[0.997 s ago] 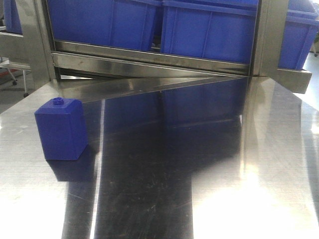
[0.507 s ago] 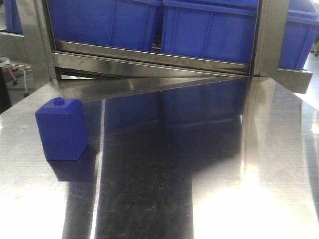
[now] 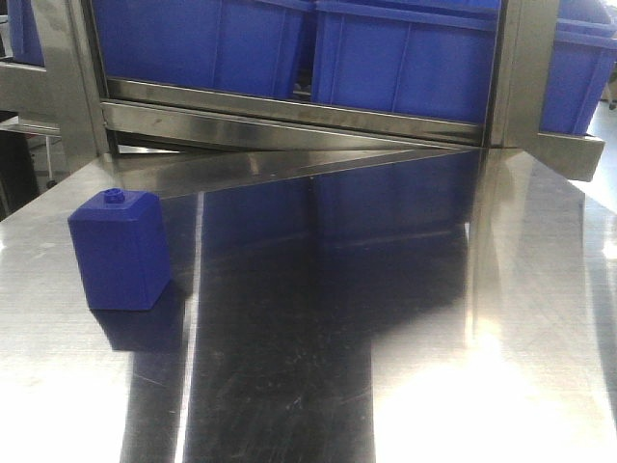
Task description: Pick and sort blue part to right shelf
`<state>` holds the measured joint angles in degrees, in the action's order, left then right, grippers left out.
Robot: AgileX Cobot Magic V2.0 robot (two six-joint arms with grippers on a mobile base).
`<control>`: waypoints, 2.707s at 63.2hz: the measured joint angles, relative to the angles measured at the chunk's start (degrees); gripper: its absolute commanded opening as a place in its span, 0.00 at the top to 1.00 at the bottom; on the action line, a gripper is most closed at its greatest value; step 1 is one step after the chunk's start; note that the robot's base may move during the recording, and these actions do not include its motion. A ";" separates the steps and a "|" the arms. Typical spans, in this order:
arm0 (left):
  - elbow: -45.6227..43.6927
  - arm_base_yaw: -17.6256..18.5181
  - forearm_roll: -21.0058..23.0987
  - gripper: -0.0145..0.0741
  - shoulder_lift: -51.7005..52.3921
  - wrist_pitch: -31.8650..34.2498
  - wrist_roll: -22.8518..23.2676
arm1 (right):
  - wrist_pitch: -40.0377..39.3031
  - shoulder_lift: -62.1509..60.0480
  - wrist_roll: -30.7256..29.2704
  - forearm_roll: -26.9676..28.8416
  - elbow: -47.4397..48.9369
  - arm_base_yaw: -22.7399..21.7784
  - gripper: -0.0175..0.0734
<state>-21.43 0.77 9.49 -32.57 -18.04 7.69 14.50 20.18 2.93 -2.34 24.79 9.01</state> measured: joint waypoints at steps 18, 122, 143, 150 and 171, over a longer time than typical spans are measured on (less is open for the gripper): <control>-10.06 0.30 0.00 0.12 -15.77 -7.56 0.00 | 0.00 0.00 0.00 0.00 0.00 0.00 0.48; -58.77 30.94 -13.05 0.12 -65.22 -48.57 20.99 | 0.00 0.00 0.00 0.00 0.00 0.00 0.48; -57.80 30.94 -13.05 0.12 -68.03 -49.39 20.99 | 0.00 0.00 0.00 0.00 0.00 0.00 0.48; -56.61 30.94 -12.67 0.12 -68.03 -48.07 20.99 | 0.00 0.00 0.00 0.00 0.00 0.00 0.48; -55.63 30.94 -11.88 0.14 -68.13 -46.50 20.99 | 0.00 0.00 0.00 0.00 0.00 0.00 0.48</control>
<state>-77.06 31.71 -2.39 -100.70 -64.54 28.68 14.50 20.18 2.93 -2.34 24.79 9.01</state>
